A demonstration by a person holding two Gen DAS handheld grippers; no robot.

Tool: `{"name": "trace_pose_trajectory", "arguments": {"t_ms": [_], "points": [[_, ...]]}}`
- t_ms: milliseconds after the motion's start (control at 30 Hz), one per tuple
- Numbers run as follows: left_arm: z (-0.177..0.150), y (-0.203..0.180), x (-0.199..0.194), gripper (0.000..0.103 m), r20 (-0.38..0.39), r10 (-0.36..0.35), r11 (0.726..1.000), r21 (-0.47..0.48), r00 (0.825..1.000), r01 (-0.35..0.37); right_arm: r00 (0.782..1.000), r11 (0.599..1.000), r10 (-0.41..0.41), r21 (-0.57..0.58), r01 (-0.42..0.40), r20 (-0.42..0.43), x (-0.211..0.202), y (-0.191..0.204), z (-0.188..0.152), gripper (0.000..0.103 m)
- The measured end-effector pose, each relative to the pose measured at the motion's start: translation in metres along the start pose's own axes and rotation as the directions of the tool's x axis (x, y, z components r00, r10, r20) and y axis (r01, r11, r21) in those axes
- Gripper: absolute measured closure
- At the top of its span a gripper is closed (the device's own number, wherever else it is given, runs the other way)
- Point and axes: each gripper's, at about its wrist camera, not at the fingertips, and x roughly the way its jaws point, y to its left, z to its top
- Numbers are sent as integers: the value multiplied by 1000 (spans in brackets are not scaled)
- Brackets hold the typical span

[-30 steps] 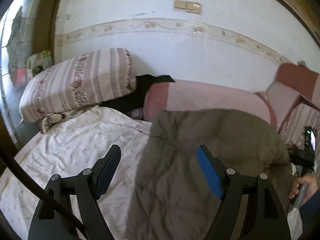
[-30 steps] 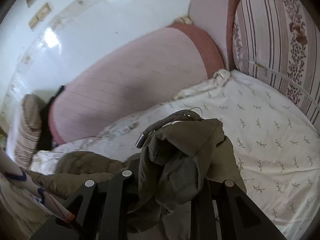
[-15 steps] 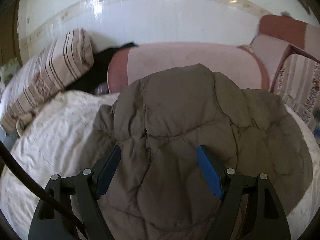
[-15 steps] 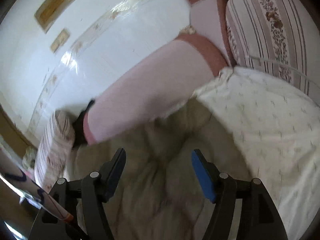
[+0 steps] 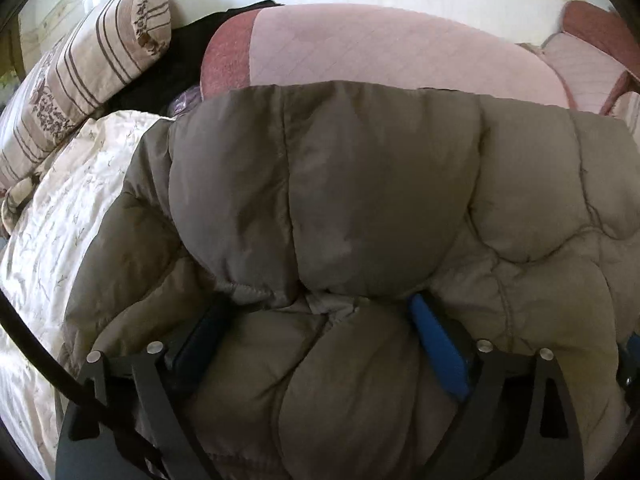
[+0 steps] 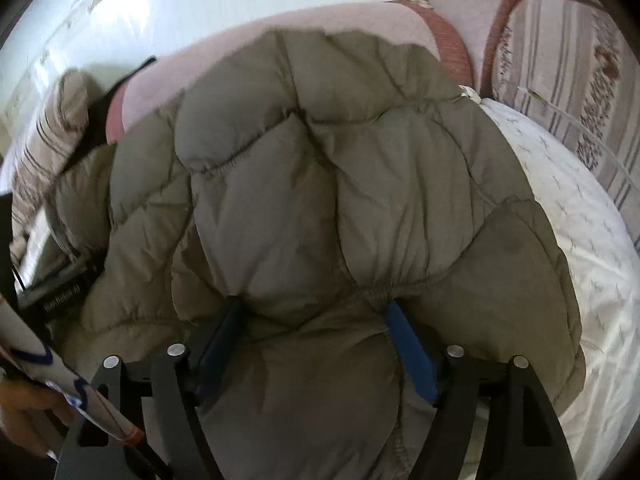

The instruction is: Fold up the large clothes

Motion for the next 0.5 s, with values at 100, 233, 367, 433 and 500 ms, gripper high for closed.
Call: {"name": "trace_pose_trajectory", "arguments": {"t_ms": [100, 233, 367, 433, 500], "points": [[-5, 2, -19, 11, 24, 28, 999, -36, 999, -27, 1000, 1000, 2, 3, -2, 6, 1, -4, 1, 21], [-29, 12, -69, 14, 86, 1, 996, -86, 996, 7, 998, 999, 44, 30, -46, 36, -23, -3, -3, 29], [-68, 17, -118, 14, 128, 40, 996, -90, 991, -29, 993, 996, 91, -15, -90, 81, -49, 12, -14, 33], [-87, 21, -131, 14, 136, 67, 991, -123, 989, -50, 989, 991, 120, -71, -114, 87, -60, 28, -25, 34], [-101, 25, -134, 14, 136, 108, 984, -153, 985, -86, 987, 986, 130, -121, -119, 94, -67, 41, -36, 34]]}}
